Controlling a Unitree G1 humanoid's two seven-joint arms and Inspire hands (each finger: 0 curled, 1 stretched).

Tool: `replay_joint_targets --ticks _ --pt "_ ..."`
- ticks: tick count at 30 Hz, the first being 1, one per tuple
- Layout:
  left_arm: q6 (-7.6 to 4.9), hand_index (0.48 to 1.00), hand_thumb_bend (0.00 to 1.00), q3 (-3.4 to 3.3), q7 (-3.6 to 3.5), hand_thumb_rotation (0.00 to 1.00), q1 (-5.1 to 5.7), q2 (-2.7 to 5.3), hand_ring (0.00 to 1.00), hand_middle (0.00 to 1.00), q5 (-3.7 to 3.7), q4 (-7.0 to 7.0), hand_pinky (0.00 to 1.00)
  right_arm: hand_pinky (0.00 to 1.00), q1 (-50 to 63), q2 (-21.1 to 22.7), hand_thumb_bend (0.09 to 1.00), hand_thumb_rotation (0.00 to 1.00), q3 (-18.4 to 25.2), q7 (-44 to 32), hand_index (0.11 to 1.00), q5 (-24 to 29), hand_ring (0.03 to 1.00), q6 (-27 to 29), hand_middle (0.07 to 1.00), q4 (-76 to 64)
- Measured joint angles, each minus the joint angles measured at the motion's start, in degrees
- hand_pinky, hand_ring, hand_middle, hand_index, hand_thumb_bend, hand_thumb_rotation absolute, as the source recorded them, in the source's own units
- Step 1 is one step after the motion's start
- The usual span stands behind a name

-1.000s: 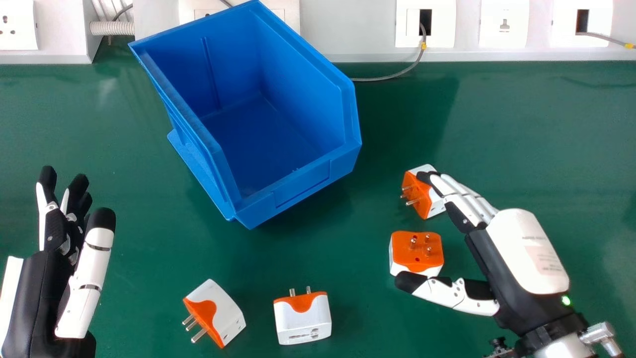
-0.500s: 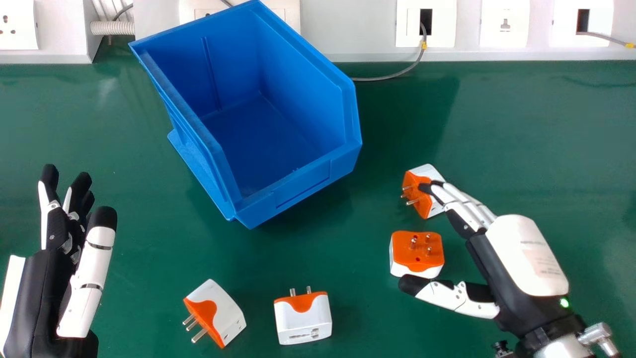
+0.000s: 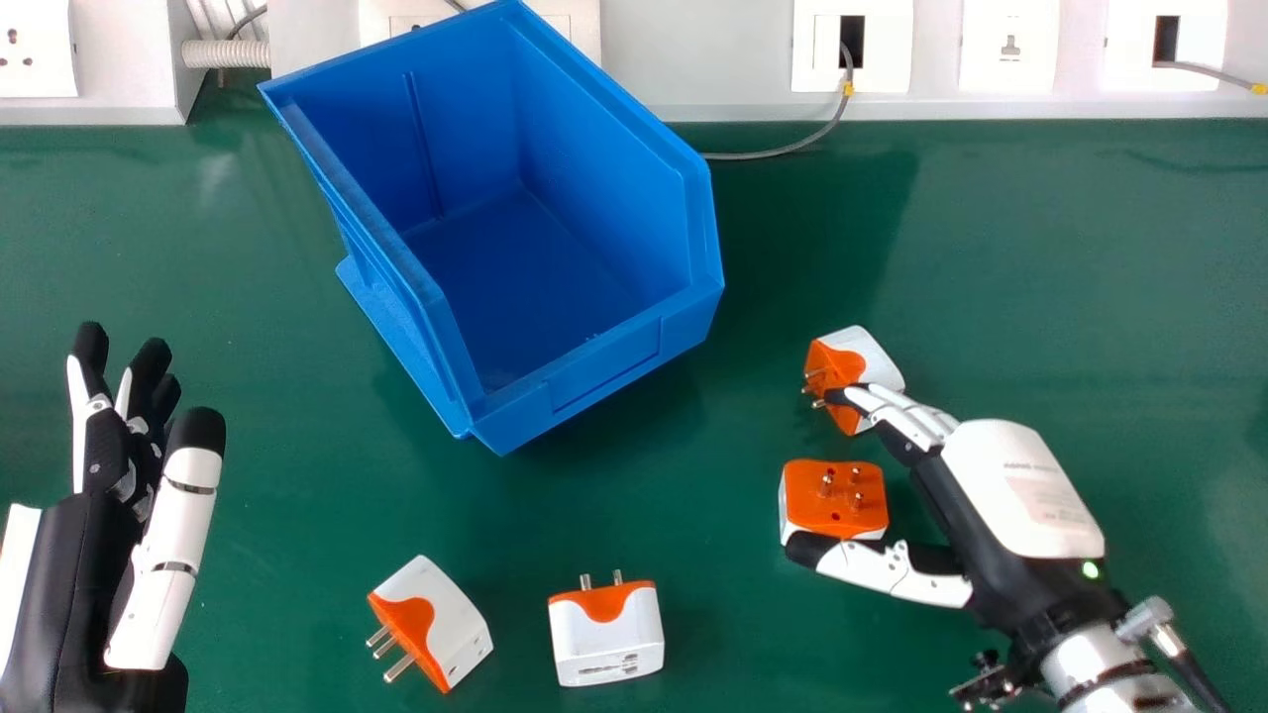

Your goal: Pick all objects and put in blue box

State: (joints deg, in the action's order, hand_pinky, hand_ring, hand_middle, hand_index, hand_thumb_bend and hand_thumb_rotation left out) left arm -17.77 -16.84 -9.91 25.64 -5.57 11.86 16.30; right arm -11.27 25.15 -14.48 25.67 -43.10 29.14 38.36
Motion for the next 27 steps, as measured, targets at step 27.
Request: replay_joint_targets --ticks 27 --pt "0.69 0.973 0.40 -0.09 -0.02 0.74 0.45 0.02 1.00 1.00 -0.09 0.43 1.00 0.73 1.51 1.97 0.595 0.99 -3.48 1.96 0.869 0.08 0.856 0.11 0.893 -0.61"
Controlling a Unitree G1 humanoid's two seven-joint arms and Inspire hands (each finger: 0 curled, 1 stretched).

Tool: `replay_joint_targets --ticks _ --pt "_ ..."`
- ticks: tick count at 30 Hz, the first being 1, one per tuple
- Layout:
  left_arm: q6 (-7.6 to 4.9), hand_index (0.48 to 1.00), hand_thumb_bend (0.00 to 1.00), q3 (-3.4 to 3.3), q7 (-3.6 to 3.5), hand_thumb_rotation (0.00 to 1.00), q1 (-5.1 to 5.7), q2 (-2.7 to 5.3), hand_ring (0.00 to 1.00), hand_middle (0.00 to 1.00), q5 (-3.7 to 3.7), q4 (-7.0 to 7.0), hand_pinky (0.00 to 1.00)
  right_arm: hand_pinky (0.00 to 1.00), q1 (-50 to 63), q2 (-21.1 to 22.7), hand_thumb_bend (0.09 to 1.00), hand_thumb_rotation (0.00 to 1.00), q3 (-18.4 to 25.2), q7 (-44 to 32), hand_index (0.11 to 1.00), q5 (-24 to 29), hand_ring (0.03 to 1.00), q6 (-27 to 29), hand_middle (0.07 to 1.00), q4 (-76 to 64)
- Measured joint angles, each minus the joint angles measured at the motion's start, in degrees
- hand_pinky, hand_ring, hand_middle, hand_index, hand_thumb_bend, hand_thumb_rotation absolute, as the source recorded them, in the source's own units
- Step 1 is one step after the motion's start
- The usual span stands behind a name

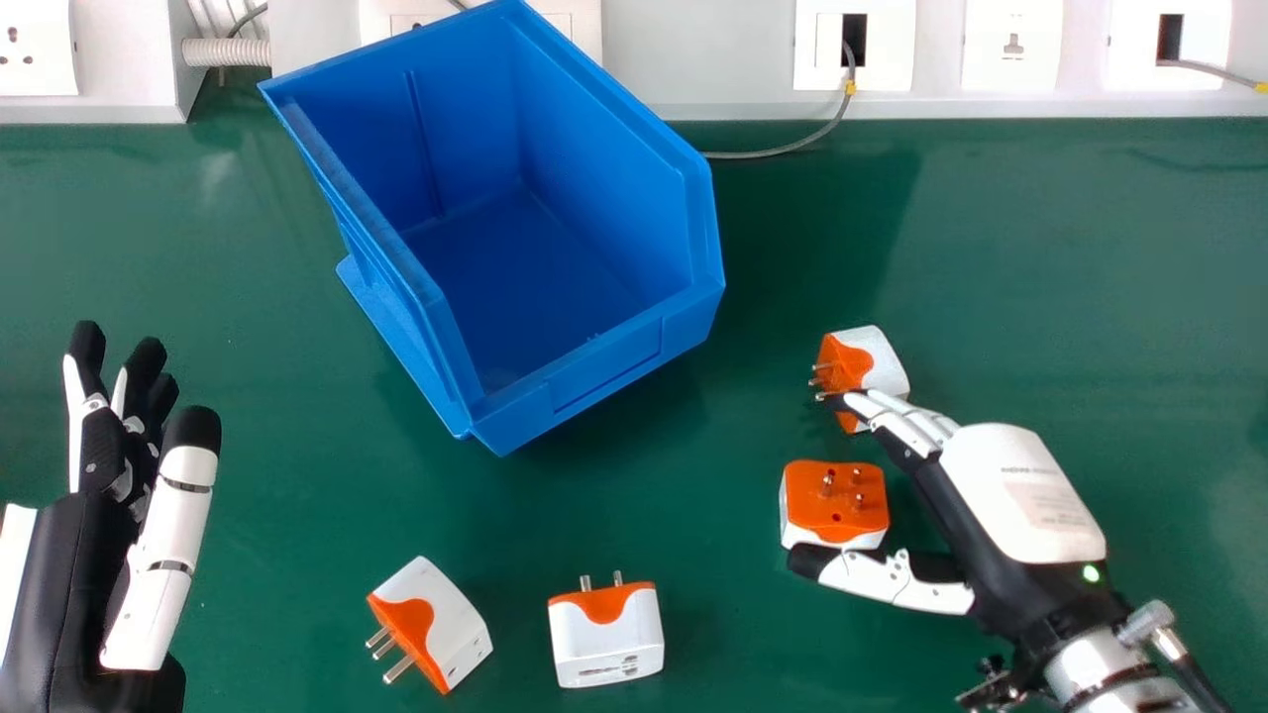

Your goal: Pick all objects and put in blue box

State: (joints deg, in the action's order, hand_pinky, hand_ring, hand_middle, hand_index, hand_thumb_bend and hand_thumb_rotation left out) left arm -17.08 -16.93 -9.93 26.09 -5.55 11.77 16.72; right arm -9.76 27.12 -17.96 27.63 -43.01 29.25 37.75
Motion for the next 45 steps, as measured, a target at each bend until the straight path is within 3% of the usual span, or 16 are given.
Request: replay_joint_targets --ticks 16,23,29,32,45 --pt "0.21 0.970 0.37 -0.12 -0.26 0.73 0.10 -0.01 1.00 1.00 0.37 0.45 1.00 0.75 -0.75 -0.51 0.570 0.97 -1.53 -1.05 0.875 0.07 0.867 -1.43 0.902 1.78" --pt "0.30 0.972 0.35 -0.13 -0.14 0.72 0.95 0.04 1.00 1.00 0.57 1.82 1.00 0.76 -4.04 -1.50 0.562 0.96 -2.20 -0.09 0.876 0.06 0.865 -1.59 0.901 5.62" --pt "0.29 0.974 0.33 -0.13 -0.06 0.72 1.41 0.04 1.00 1.00 0.46 2.11 1.00 0.76 -6.40 -1.52 0.573 0.97 -2.78 -0.94 0.879 0.06 0.866 -2.62 0.902 6.77" --pt "0.30 0.978 0.31 -0.12 0.14 0.73 1.33 0.05 1.00 1.00 0.05 2.51 1.00 0.79 -7.06 -1.48 0.575 0.98 -3.14 -1.57 0.892 0.07 0.881 -3.16 0.911 6.76" --pt "1.07 0.979 0.31 -0.12 0.28 0.73 -0.17 0.03 1.00 1.00 0.02 2.82 1.00 0.82 -8.45 1.53 0.559 1.00 -8.84 0.81 0.902 -5.12 0.895 -5.05 0.919 6.46"
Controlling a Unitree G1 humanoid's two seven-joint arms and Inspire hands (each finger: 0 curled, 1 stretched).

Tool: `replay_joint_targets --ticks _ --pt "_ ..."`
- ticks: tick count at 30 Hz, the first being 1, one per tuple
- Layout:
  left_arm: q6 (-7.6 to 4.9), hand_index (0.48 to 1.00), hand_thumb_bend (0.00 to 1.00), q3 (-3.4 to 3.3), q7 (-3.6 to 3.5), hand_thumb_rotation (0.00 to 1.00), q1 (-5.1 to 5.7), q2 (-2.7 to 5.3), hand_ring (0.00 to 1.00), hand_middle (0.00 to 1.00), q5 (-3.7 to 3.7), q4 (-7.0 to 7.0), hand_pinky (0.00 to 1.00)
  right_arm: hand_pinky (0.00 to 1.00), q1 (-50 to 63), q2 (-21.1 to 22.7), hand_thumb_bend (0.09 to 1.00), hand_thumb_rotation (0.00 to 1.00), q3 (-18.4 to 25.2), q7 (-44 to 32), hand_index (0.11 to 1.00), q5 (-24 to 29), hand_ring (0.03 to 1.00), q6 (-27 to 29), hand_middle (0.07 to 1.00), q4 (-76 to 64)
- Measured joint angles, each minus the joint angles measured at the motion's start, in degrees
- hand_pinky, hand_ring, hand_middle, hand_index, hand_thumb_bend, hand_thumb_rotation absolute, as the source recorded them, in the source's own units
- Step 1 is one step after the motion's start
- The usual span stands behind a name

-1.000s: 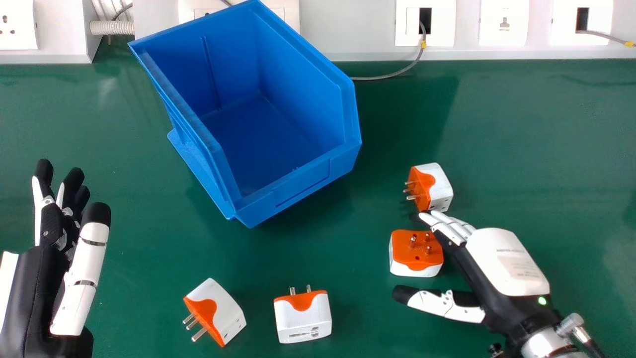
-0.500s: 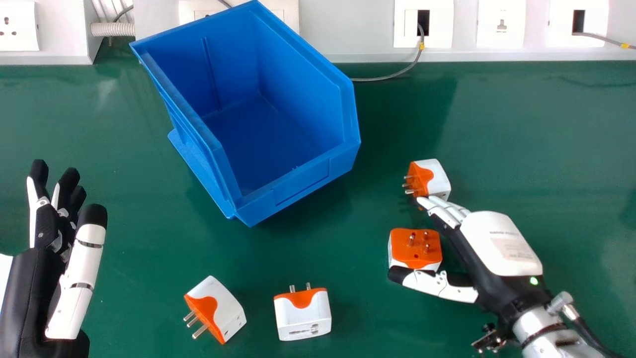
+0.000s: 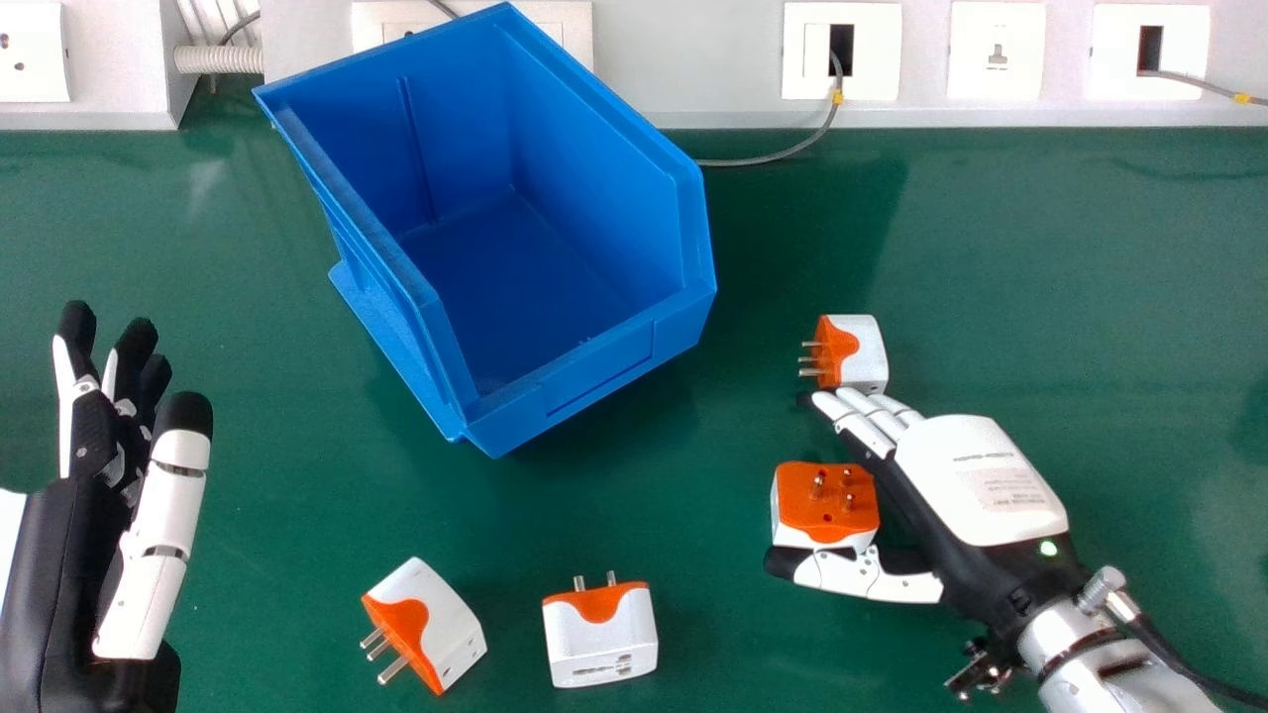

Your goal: Pick all objects and put in blue box

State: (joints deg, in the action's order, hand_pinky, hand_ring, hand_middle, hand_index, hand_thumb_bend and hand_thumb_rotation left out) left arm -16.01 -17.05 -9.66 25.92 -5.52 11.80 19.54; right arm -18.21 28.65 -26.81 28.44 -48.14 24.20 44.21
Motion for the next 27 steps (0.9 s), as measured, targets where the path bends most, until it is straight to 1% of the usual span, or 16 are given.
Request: replay_joint_targets --ticks 5,9,11,13,17,22,27 --pt "0.34 0.981 0.31 0.00 0.11 0.74 -0.58 0.00 1.00 1.00 -0.44 -0.01 1.00 0.83 -0.44 2.03 0.556 1.00 -2.35 -0.20 0.911 -2.35 0.902 -0.80 0.926 -0.85" --pt "0.37 0.984 0.30 -0.01 -0.03 0.75 -1.07 0.01 1.00 1.00 -0.39 -0.02 1.00 0.85 -0.48 3.41 0.549 1.00 -3.28 -0.96 0.926 -2.37 0.912 -0.77 0.936 -1.44" --pt "0.37 0.982 0.30 -0.01 -0.02 0.75 -1.12 0.01 1.00 1.00 -0.40 -0.03 1.00 0.86 -0.49 3.80 0.544 1.00 -3.32 -1.49 0.928 -2.35 0.916 -0.78 0.940 -1.75" --pt "0.39 0.982 0.31 -0.04 0.02 0.75 -1.12 0.01 1.00 1.00 -0.43 -0.03 1.00 0.87 -0.50 4.53 0.542 1.00 -3.34 -2.45 0.931 -2.34 0.921 -0.79 0.944 -2.28" --pt "0.50 0.981 0.35 -0.17 0.11 0.76 -1.10 0.01 1.00 1.00 -0.44 -0.03 1.00 0.87 -1.13 5.63 0.547 0.99 -3.31 -4.16 0.929 -2.25 0.919 -0.78 0.944 -3.06" --pt "0.54 0.982 0.36 -0.16 0.07 0.76 -1.13 0.01 1.00 1.00 -0.44 -0.03 1.00 0.86 -3.64 7.07 0.547 0.98 -2.99 -6.92 0.935 -1.97 0.921 -0.97 0.949 -2.43" --pt "0.49 0.984 0.34 -0.16 -0.09 0.76 -1.05 0.01 1.00 1.00 -0.43 -0.04 1.00 0.85 -5.63 7.49 0.543 0.91 -2.79 -8.94 0.929 -2.04 0.912 -1.45 0.942 -1.30"
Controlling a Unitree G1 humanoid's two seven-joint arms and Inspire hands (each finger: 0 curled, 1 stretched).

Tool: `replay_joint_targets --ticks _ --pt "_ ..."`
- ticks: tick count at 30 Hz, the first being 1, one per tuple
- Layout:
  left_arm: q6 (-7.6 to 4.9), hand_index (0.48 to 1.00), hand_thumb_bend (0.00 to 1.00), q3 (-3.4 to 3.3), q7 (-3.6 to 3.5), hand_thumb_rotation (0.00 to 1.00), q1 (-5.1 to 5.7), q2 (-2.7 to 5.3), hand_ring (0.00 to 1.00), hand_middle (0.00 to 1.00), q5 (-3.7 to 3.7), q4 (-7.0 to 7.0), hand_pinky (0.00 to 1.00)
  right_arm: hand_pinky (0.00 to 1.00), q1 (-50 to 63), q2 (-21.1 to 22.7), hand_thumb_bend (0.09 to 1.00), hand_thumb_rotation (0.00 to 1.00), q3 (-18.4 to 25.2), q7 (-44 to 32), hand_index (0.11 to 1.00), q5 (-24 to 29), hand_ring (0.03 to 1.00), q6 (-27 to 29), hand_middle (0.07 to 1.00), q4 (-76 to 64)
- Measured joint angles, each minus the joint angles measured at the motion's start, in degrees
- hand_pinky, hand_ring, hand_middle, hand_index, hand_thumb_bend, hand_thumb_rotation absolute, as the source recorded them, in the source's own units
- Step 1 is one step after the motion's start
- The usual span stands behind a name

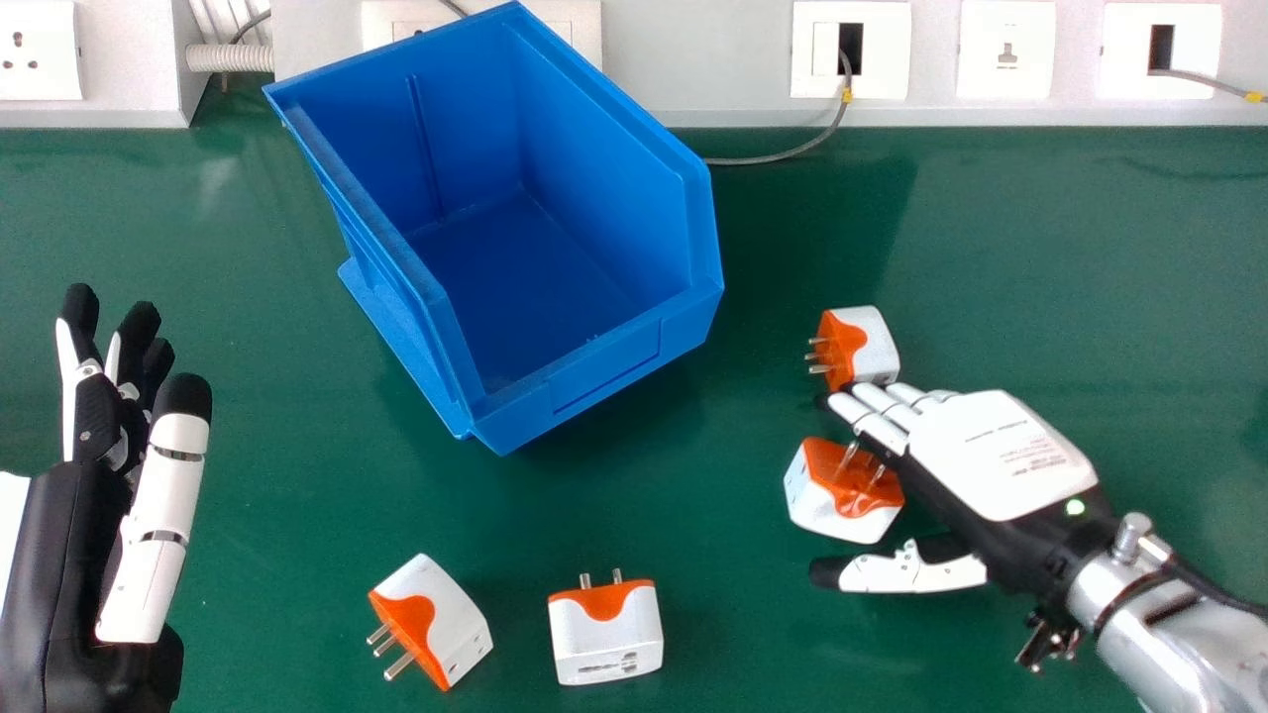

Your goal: Pick all objects and put in blue box

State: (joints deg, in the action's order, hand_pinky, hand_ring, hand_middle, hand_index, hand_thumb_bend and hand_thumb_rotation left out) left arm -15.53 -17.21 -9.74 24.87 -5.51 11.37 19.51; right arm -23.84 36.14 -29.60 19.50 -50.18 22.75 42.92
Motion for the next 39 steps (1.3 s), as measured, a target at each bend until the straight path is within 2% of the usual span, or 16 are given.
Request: replay_joint_targets --ticks 3,5,7,13,18,22,27,34,39 --pt "-0.01 0.984 0.33 0.03 -0.03 0.76 0.08 0.01 1.00 1.00 -0.03 0.03 1.00 0.85 -0.93 0.20 0.540 0.88 -0.64 -2.79 0.925 -0.61 0.910 -0.71 0.939 0.75" --pt "0.02 0.985 0.33 0.01 0.07 0.76 0.66 0.03 1.00 1.00 -0.03 0.04 1.00 0.85 -1.35 0.26 0.537 0.87 -0.87 -3.41 0.922 -1.26 0.907 -0.56 0.936 0.89" --pt "0.01 0.990 0.31 0.14 0.05 0.77 0.77 0.11 1.00 1.00 -0.09 0.14 1.00 0.85 -1.85 0.43 0.530 0.84 -1.33 -3.97 0.917 -1.77 0.905 -0.53 0.931 0.94" --pt "0.01 0.991 0.30 0.29 0.15 0.78 1.27 0.43 1.00 1.00 -0.07 1.13 1.00 0.84 -2.65 0.76 0.530 0.81 -2.02 -4.70 0.910 -2.61 0.900 -0.73 0.925 0.90" --pt "0.02 0.993 0.28 0.28 0.07 0.79 1.08 0.41 1.00 1.00 -0.04 1.15 1.00 0.84 -2.96 0.84 0.533 0.79 -2.63 -4.14 0.906 -3.62 0.897 -0.74 0.921 0.95" --pt "0.13 0.993 0.30 0.28 0.08 0.78 0.61 0.41 1.00 1.00 0.04 1.14 1.00 0.84 -2.96 0.84 0.535 0.81 -2.75 -3.72 0.906 -3.77 0.898 -0.69 0.922 0.96" --pt "0.46 0.993 0.34 0.28 0.18 0.77 0.58 0.41 1.00 1.00 -0.03 1.14 1.00 0.84 -2.96 0.84 0.534 0.83 -2.76 -3.57 0.906 -3.78 0.899 -0.75 0.923 0.95" --pt "0.45 0.986 0.34 0.28 0.44 0.77 0.30 0.44 1.00 1.00 -0.20 1.10 1.00 0.84 -2.83 0.65 0.532 0.87 -2.74 -3.93 0.909 -3.64 0.903 -1.13 0.927 0.38" --pt "0.43 0.986 0.32 0.34 0.10 0.77 0.30 0.43 1.00 1.00 -0.19 1.02 1.00 0.85 -2.79 -0.12 0.534 0.91 -2.64 -3.97 0.918 -3.40 0.909 -1.33 0.934 0.26"
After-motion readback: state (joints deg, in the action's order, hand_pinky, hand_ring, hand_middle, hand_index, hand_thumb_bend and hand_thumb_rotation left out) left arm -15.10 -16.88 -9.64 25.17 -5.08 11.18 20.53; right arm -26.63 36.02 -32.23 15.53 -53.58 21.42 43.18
